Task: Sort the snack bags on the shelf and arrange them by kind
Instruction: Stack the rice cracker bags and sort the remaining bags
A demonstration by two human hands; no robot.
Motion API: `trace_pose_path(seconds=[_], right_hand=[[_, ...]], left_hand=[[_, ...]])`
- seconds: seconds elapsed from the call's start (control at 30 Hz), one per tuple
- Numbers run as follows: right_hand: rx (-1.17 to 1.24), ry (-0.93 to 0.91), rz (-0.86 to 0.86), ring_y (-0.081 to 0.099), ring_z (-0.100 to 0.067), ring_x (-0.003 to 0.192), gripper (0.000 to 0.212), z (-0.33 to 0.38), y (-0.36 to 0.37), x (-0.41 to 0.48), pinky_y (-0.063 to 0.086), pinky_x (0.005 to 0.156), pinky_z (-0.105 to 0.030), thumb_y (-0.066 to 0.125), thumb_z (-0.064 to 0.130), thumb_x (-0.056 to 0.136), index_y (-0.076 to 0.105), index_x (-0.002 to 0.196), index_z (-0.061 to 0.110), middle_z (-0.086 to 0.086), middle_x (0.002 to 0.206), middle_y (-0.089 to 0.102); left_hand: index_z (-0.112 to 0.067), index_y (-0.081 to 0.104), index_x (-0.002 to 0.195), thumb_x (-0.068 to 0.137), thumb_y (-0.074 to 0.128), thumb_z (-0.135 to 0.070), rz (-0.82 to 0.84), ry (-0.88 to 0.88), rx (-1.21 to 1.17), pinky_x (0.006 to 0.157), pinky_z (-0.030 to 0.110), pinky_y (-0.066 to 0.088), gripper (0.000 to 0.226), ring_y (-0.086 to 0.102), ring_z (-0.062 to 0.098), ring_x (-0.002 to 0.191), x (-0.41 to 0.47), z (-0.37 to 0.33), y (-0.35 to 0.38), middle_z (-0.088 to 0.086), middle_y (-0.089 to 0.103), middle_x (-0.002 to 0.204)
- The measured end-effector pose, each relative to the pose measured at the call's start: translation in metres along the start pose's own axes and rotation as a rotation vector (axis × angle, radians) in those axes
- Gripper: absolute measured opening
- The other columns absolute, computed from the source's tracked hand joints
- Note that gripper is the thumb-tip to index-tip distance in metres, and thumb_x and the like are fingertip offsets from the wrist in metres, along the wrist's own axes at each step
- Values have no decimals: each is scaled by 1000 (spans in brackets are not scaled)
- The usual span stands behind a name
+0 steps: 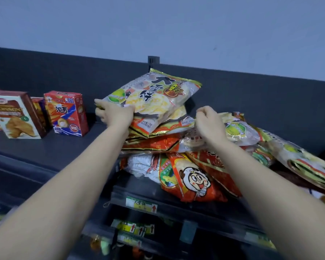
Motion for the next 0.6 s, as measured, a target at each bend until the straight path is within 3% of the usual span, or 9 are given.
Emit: trace_pose_path(seconds=[0.1,0.17,0.23,0.3,0.37,0.43,0.6], right_hand=[[-380,18,146,52,-30,117,41,-12,-11,1,37,105,-44,49,16,86,50,127,13,-8,124,60],[-628,-19,321,37,-33,135,53,-16,-12,0,21,117,-50,56,24,84,44,135,13,-12,140,49],[-832,-80,459,11,-32,148,77,-22,-12,2,4,118,-57,65,33,80,29,147,17,-10,157,24],[-992,-119,462,10,-31,148,91,-29,-12,4,8,115,-58,73,39,77,21,151,26,-6,160,18],[-1033,-180,349,38,-28,135,69,-30,-14,6,26,109,-51,67,37,83,35,144,33,-4,145,45],[-1016,-245,217,55,-27,116,45,-29,-15,7,34,98,-44,58,27,89,50,133,35,-2,122,63],[-939,-307,-46,59,-27,107,29,-30,-21,14,34,88,-38,53,27,94,61,120,36,-1,108,69]], left_hand=[[-33,23,151,82,63,-33,91,69,42,111,39,33,80,31,37,136,-2,8,0,6,-5,159],[-30,39,142,74,67,-36,120,69,-38,104,37,42,73,46,33,123,-5,9,0,4,-1,156],[-26,35,143,76,73,-33,122,57,-83,92,28,43,77,49,24,108,-7,6,1,5,6,154],[-23,27,146,79,75,-32,131,40,-76,83,27,40,83,47,21,102,-6,4,1,6,14,151],[-23,26,147,80,76,-30,148,27,-91,80,31,43,84,47,21,100,-2,4,2,6,27,145],[-25,28,147,77,78,-28,155,13,-140,79,32,47,86,52,20,102,2,5,2,6,38,141],[-20,34,136,72,83,-26,131,-56,-226,82,35,52,81,58,25,110,10,10,2,6,48,133]])
Point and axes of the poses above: each hand's wrist, its own x-axis towards the middle knuckle, its own y-axis out of the palm, z = x × y, the point moved 1 cm from there along x, towards the middle knuckle
